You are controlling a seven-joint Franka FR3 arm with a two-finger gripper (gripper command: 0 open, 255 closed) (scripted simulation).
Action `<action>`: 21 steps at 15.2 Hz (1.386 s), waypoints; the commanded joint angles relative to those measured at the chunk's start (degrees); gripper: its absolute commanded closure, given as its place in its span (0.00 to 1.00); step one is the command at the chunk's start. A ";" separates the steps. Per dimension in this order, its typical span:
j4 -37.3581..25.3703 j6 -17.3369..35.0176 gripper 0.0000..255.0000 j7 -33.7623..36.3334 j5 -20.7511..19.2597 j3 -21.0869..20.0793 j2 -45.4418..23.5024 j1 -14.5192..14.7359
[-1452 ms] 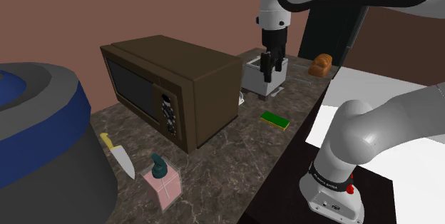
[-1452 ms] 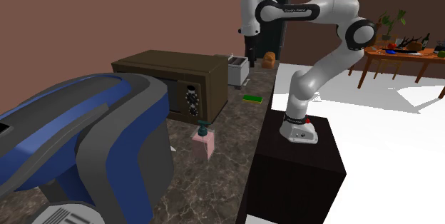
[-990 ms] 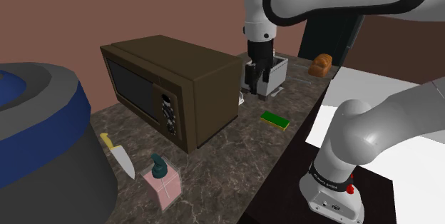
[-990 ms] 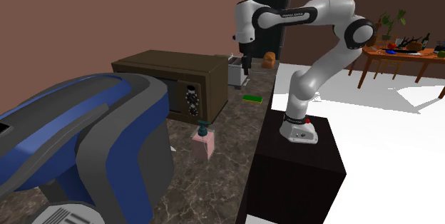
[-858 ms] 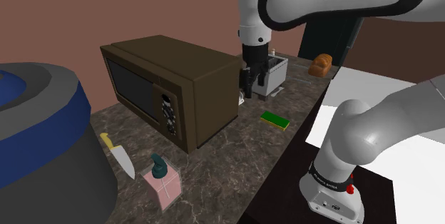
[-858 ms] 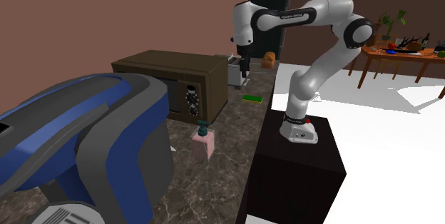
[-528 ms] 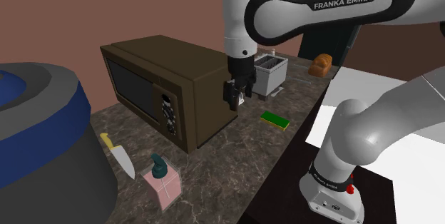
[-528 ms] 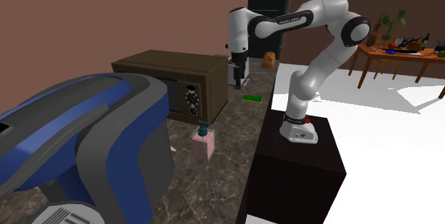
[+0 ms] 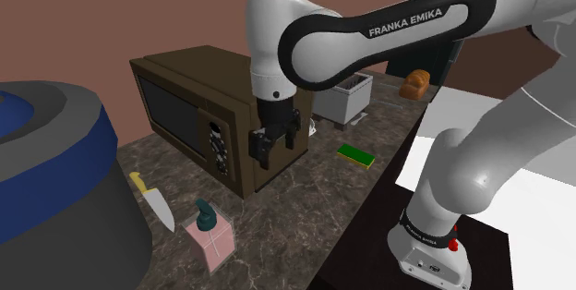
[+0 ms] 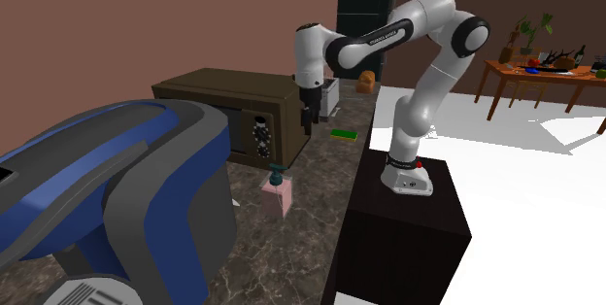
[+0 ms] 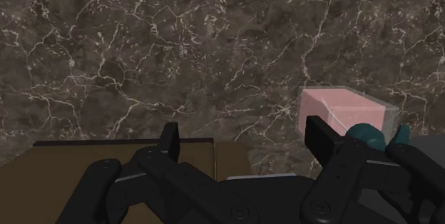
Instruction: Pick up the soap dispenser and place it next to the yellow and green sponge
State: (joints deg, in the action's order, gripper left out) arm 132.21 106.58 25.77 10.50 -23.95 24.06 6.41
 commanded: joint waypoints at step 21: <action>-15.77 18.08 0.00 23.30 -14.59 -11.49 -32.04 3.09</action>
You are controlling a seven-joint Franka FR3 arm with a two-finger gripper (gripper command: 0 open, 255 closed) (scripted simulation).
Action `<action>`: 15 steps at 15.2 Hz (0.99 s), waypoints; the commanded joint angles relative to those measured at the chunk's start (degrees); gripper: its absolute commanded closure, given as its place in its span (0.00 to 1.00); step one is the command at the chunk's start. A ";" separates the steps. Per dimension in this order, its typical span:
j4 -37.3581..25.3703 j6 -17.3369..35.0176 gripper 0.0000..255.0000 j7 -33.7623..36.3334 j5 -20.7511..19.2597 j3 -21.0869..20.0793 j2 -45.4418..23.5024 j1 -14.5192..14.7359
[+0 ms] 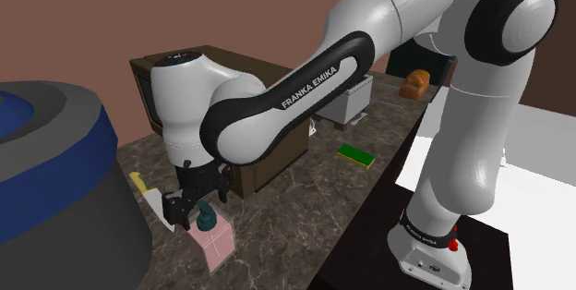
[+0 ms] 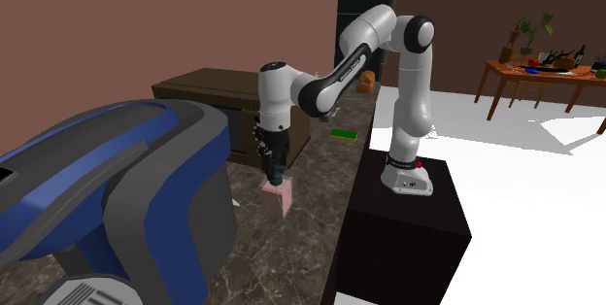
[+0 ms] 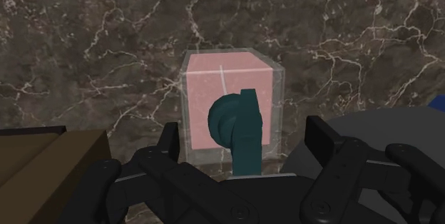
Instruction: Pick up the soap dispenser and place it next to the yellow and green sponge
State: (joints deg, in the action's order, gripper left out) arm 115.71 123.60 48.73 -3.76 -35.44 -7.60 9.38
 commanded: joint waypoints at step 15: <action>0.70 1.05 1.00 0.33 -0.34 0.01 -0.40 0.13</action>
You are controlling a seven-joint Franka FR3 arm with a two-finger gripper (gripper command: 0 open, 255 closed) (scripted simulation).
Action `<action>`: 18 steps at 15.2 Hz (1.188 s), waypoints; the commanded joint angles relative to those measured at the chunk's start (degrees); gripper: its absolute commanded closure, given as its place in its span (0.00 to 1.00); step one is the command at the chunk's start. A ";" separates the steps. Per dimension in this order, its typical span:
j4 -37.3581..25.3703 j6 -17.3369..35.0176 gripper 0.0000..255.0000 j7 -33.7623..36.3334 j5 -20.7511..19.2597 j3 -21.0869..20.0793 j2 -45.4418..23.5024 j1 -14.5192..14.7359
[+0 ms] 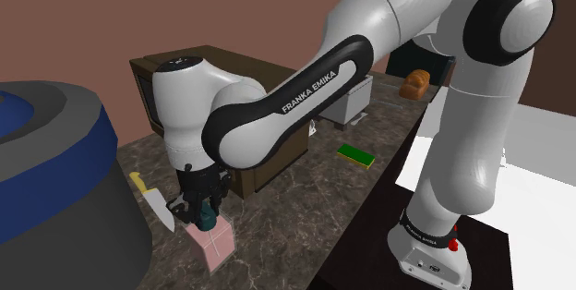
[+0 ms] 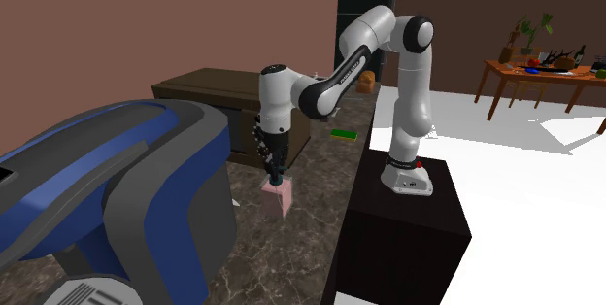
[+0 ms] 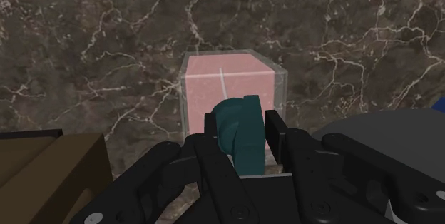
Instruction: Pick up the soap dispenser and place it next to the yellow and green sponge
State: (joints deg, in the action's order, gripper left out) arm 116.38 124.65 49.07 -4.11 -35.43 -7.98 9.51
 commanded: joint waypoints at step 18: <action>-7.16 -10.83 1.00 -2.08 3.26 -0.30 4.49 -0.68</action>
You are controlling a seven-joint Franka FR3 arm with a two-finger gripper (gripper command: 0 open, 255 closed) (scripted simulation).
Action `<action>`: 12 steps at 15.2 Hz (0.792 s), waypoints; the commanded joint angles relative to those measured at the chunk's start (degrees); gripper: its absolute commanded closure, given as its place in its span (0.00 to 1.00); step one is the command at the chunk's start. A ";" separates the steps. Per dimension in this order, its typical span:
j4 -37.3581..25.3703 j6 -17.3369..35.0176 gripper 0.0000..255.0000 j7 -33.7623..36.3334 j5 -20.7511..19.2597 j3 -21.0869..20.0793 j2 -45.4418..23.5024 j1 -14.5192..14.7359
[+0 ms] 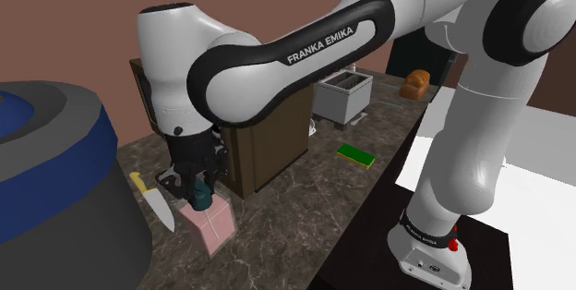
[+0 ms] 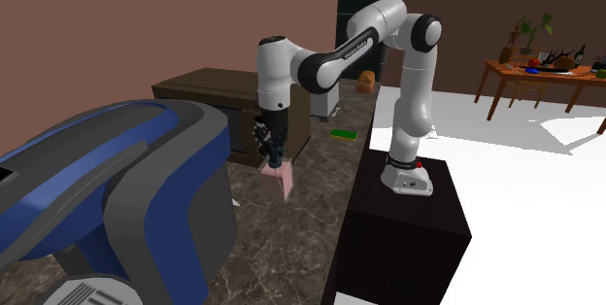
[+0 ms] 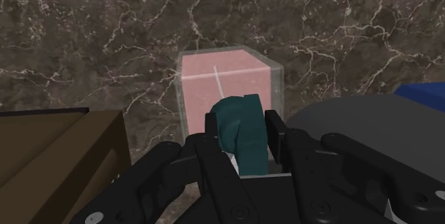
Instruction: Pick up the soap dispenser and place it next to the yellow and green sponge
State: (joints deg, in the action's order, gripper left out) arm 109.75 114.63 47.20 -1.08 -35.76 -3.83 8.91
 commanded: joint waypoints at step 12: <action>-8.49 -9.84 1.00 -0.66 1.08 0.05 1.66 -0.23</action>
State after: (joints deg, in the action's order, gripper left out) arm 102.12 105.61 46.58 0.02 -35.73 -2.12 8.71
